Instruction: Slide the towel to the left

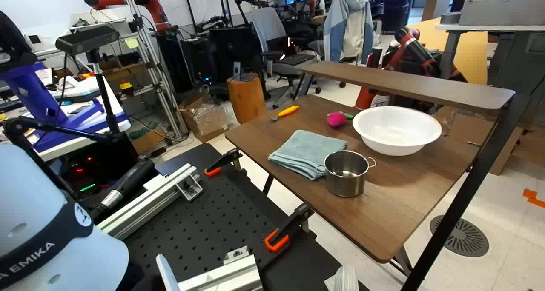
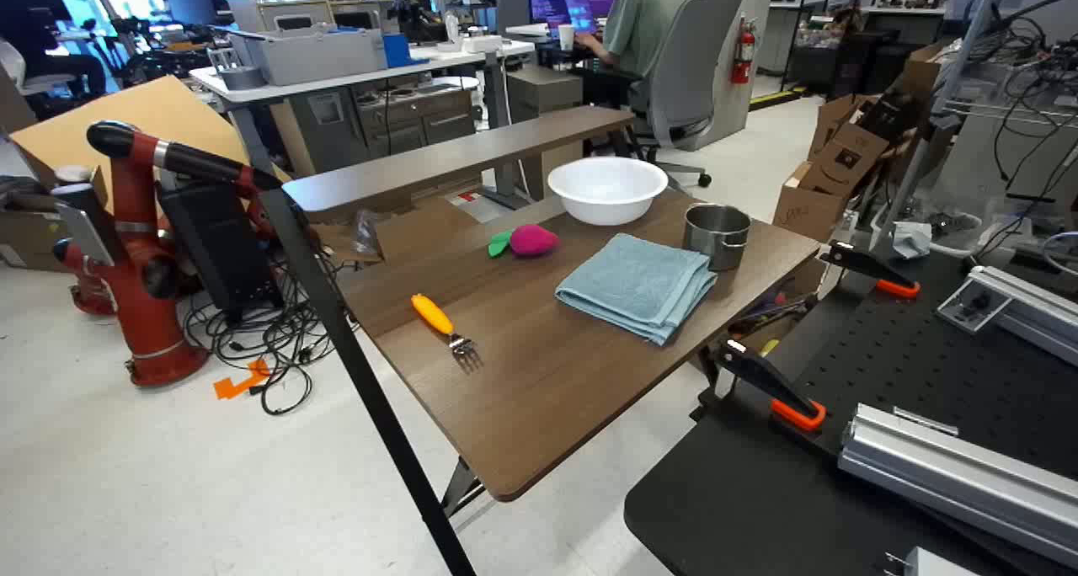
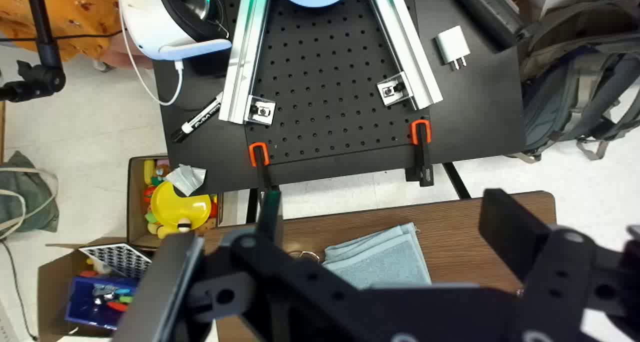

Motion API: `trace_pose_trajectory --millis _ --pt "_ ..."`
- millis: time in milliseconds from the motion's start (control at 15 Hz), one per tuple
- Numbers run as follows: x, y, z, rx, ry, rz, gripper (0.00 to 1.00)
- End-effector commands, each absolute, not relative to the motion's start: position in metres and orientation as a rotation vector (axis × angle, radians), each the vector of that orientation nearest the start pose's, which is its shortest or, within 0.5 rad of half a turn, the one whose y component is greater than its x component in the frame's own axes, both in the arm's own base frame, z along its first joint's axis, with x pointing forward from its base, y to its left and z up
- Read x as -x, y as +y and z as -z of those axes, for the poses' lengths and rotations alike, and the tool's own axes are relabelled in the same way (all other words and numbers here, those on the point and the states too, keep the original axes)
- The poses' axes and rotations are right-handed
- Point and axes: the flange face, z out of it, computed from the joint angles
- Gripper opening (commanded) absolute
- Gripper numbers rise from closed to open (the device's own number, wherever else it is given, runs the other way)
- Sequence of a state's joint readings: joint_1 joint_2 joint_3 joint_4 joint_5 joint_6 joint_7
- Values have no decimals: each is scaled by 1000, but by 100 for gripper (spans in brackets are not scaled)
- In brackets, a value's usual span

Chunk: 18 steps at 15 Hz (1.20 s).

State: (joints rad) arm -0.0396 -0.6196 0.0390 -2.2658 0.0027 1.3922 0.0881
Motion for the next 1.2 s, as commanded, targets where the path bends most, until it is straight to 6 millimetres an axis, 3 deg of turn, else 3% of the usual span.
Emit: trace_pose_trajectory --millis 0,200,533,867,1133 --pt "-331 3 -566 3142 155 -402 100" --pt "-333 3 -566 3135 163 -401 100" --pt "-353 8 -549 3141 205 -289 100" --pt "-393 22 -507 3142 223 -156 100" --pt "-440 48 -454 3134 253 -80 100"
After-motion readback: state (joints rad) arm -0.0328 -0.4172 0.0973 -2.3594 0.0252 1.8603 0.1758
